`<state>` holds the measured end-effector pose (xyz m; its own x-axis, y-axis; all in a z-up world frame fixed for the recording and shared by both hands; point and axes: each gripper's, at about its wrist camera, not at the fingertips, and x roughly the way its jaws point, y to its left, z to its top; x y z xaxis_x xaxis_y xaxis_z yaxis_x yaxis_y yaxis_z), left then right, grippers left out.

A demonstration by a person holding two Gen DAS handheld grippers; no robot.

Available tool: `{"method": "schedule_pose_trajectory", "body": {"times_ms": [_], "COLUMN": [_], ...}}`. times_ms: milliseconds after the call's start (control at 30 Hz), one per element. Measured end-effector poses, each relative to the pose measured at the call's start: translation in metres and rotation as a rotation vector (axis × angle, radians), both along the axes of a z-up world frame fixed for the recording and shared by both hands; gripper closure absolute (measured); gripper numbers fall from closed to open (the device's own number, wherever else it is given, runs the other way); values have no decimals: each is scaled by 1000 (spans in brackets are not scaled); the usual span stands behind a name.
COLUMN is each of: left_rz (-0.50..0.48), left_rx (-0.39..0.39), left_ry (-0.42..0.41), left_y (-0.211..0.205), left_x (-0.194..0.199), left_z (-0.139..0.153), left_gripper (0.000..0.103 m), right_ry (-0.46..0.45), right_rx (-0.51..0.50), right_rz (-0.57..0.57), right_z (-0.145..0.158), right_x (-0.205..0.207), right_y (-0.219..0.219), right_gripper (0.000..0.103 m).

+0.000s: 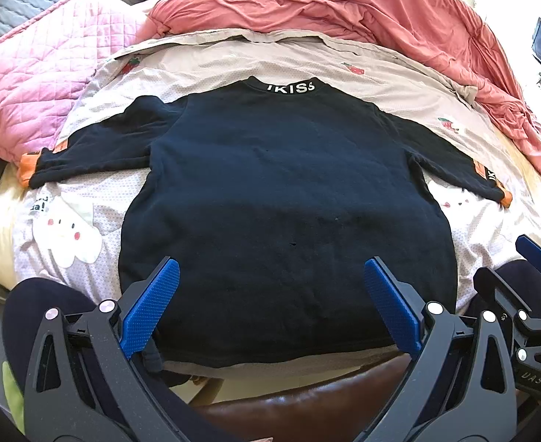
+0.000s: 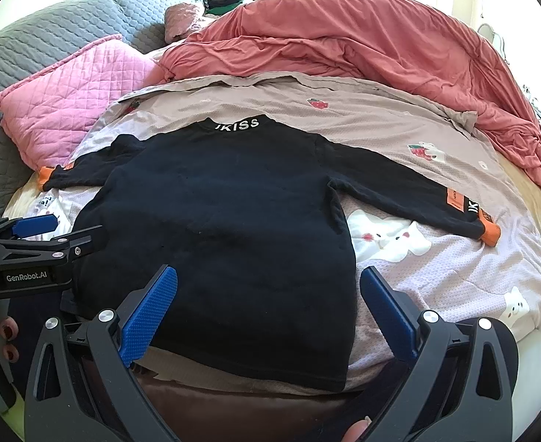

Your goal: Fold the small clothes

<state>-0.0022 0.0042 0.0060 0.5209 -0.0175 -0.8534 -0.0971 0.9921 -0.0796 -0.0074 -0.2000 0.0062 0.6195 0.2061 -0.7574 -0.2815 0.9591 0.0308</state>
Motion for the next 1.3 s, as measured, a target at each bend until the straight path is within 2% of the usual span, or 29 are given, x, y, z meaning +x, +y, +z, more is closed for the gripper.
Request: {"method": "schedule_pose_trajectory", "body": {"times_ms": [1300], "left_rz": [-5], "left_rx": [0], "left_ry": [-9], "left_y": [-1], "left_x": [-1], "left_z": [3], "left_gripper": [9], "right_ry": [-4], "right_rx": [3], "right_rz": [4], "right_z": [0], "right_x": [0], "right_y": [7], "right_gripper": [4]}}
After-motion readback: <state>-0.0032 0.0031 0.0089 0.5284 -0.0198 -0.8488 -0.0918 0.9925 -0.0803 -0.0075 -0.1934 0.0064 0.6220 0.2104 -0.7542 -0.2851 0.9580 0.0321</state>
